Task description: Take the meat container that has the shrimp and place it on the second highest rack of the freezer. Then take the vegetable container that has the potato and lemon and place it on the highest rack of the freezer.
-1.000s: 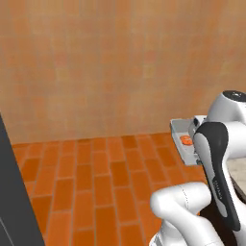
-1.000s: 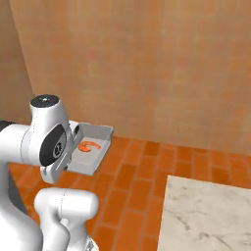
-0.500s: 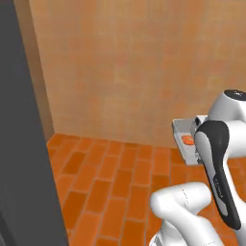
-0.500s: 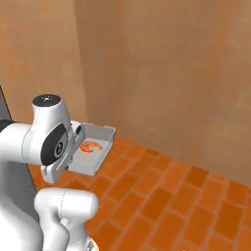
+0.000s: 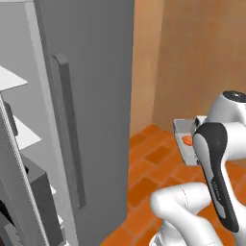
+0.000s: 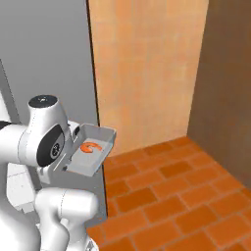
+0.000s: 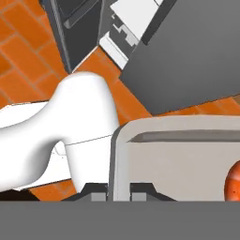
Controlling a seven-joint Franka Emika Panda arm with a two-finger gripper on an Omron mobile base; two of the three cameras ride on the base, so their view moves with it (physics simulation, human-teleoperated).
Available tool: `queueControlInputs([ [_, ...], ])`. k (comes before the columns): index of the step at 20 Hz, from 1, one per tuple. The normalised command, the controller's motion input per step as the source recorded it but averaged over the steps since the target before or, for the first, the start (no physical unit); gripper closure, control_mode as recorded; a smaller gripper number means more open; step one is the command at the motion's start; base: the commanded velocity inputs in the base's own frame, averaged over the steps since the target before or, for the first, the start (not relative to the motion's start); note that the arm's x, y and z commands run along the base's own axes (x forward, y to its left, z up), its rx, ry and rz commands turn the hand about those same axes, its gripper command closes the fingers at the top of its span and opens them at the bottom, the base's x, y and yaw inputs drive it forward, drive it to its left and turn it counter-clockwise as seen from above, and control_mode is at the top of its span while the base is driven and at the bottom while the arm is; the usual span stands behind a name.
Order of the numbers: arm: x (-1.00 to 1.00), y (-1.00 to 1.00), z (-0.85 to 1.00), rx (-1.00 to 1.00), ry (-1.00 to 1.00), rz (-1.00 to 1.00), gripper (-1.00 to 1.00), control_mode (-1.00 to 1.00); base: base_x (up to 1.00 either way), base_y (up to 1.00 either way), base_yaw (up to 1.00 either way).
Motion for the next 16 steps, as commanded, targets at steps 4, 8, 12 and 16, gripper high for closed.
queueControlInputs([
  [4, 0.00, 0.00, 0.00, 0.00, 0.00, 0.00, 1.00, 1.00, 0.01, -0.16, 0.95],
  [8, 0.00, 0.00, 0.00, 0.00, 0.00, 0.00, 1.00, 1.00, 0.11, -0.20, 0.90],
  [12, 0.00, 0.00, 0.00, 0.00, 0.00, 0.00, 1.00, 1.00, 0.01, -0.41, 0.80],
  [16, 0.00, 0.00, 0.00, 0.00, 0.00, 0.00, 1.00, 1.00, 0.00, -0.47, 0.48],
])
